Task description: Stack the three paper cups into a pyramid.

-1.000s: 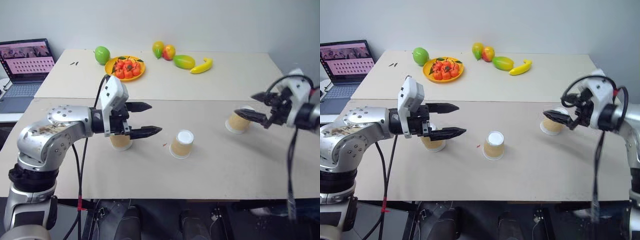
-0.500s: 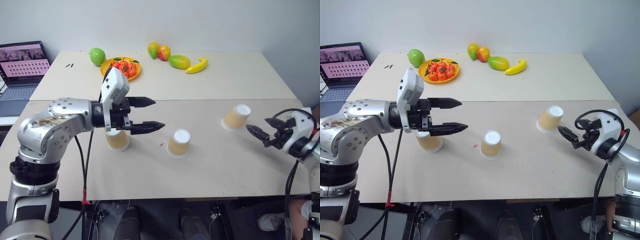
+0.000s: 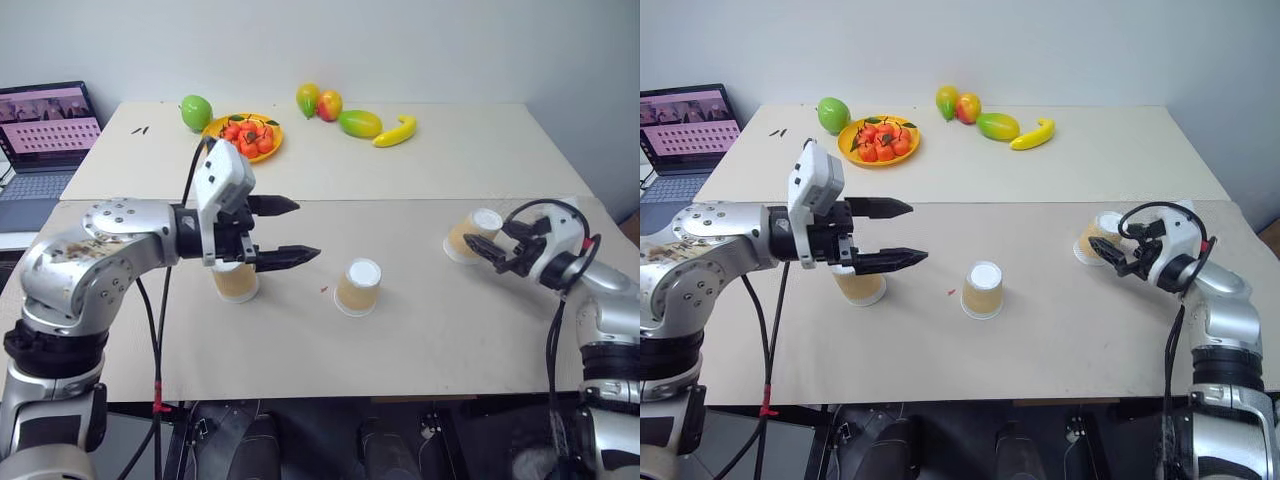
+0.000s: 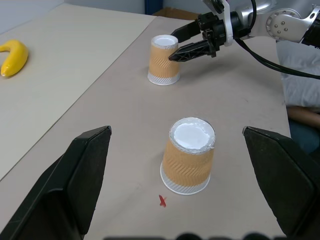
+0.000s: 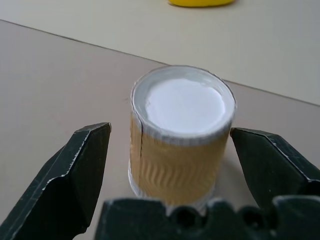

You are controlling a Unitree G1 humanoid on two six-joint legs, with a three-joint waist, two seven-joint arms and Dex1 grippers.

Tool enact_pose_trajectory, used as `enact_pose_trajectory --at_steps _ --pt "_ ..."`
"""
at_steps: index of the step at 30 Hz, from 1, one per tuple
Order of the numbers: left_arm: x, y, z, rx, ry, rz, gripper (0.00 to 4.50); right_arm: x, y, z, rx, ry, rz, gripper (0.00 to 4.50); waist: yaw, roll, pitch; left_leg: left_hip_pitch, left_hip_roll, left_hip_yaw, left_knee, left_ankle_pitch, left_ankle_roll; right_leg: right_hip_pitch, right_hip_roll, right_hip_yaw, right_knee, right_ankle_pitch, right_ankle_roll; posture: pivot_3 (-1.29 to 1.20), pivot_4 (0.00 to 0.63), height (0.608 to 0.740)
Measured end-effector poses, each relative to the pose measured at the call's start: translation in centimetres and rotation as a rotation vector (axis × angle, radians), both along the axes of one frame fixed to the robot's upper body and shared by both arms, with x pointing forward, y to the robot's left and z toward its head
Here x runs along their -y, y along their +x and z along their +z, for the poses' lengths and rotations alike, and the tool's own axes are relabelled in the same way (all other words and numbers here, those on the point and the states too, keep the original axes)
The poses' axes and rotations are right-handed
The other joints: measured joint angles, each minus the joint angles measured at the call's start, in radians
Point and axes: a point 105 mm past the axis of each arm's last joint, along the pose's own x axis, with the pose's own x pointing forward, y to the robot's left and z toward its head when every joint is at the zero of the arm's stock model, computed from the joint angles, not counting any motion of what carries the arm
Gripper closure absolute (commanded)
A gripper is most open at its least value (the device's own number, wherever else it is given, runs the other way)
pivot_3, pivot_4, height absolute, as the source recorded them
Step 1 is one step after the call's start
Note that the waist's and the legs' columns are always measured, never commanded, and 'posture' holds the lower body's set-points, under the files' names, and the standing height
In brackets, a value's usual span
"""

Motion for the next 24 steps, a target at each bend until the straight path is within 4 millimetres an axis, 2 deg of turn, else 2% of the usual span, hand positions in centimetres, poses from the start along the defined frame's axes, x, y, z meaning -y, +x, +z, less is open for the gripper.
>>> enact_pose_trajectory --at_steps 4,8,10,18,21,24 --pt "-0.1 0.0 -0.1 -0.004 0.002 0.013 0.00 -0.4 1.0 0.1 0.003 -0.003 0.006 0.03 0.000 0.000 0.000 0.000 0.000 0.000 0.000 0.000 0.000 0.000 0.000 0.000 0.000 0.000 0.000 0.00 0.150 0.732" --pt "-0.4 0.0 -0.3 -0.010 0.003 0.023 0.00 -0.8 2.1 0.5 0.016 0.001 0.005 0.97 -0.002 0.000 0.000 0.000 0.000 0.000 -0.001 0.000 0.000 0.000 0.000 0.000 0.000 0.000 0.000 0.00 0.150 0.732" --pt "-0.6 0.0 -0.2 -0.006 0.006 0.028 0.00 -0.7 2.3 0.5 0.021 -0.005 0.001 1.72 -0.001 0.000 0.000 0.000 0.000 0.000 -0.001 0.000 0.000 0.000 0.000 0.000 0.000 0.000 0.000 0.00 0.150 0.732" --pt "-0.7 0.0 0.0 0.004 0.003 0.031 0.00 -1.5 2.1 1.2 0.037 -0.060 0.060 1.72 0.000 0.000 0.000 0.000 0.000 0.000 -0.001 0.000 0.000 0.000 0.000 0.000 0.000 0.000 0.000 0.00 0.150 0.732" --pt "-0.5 -0.1 0.0 0.007 -0.002 0.026 0.00 -2.3 0.9 3.0 0.040 -0.107 0.148 1.72 0.001 0.002 0.001 0.000 0.000 0.000 -0.001 0.000 0.000 -0.001 0.000 0.000 0.000 0.000 0.000 0.00 0.150 0.732" --pt "-0.1 -0.1 0.0 0.003 -0.013 0.013 0.00 -4.1 -1.6 5.7 0.053 -0.170 0.308 1.72 0.004 0.003 0.002 0.000 0.000 0.000 -0.002 0.000 0.000 0.000 0.000 0.000 0.000 -0.001 0.000 0.00 0.150 0.732"
